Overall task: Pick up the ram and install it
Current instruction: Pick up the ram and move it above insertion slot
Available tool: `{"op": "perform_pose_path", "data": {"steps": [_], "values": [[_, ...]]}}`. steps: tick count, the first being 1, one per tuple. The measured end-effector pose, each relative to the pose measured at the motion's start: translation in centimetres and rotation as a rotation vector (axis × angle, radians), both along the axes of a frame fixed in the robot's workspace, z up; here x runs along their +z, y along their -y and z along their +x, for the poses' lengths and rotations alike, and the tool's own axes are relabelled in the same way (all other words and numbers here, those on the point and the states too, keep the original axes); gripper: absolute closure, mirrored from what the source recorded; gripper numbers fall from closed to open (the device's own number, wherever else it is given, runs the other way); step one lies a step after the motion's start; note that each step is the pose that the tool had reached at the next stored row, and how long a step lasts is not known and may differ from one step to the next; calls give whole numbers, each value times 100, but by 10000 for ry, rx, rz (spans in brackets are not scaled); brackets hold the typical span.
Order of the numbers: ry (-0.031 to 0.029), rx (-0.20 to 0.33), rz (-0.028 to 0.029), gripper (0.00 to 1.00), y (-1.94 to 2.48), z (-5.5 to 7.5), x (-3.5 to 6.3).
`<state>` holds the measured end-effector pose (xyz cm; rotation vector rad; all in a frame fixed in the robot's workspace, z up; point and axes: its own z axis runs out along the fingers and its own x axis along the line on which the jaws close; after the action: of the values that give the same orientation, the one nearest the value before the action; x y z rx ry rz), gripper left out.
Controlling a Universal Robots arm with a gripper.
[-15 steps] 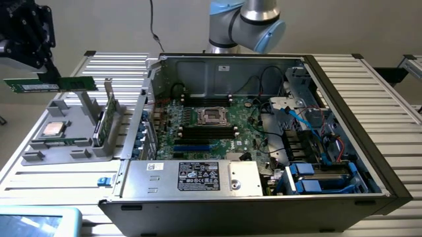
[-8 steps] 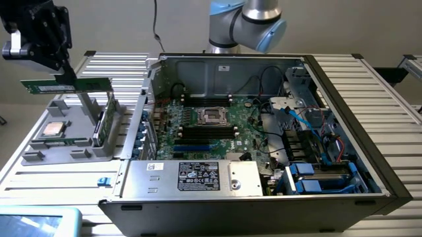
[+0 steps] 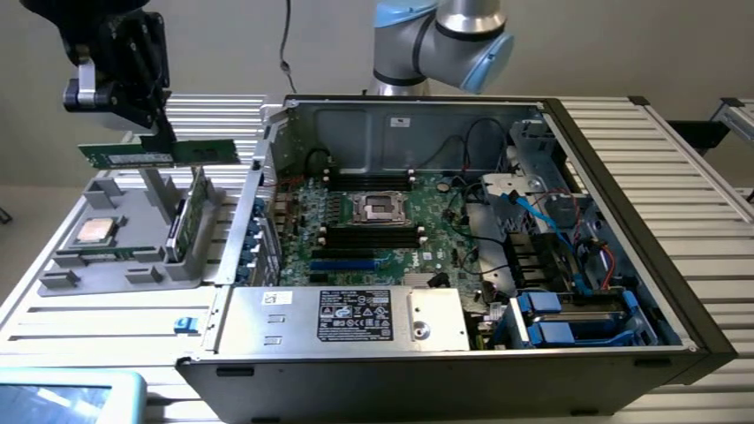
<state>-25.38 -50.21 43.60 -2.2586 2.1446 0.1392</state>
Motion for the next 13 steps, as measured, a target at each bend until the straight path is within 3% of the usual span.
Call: {"op": "perform_pose_path", "data": {"steps": [13], "values": [[1,4,383,89,85,589,0]]}}
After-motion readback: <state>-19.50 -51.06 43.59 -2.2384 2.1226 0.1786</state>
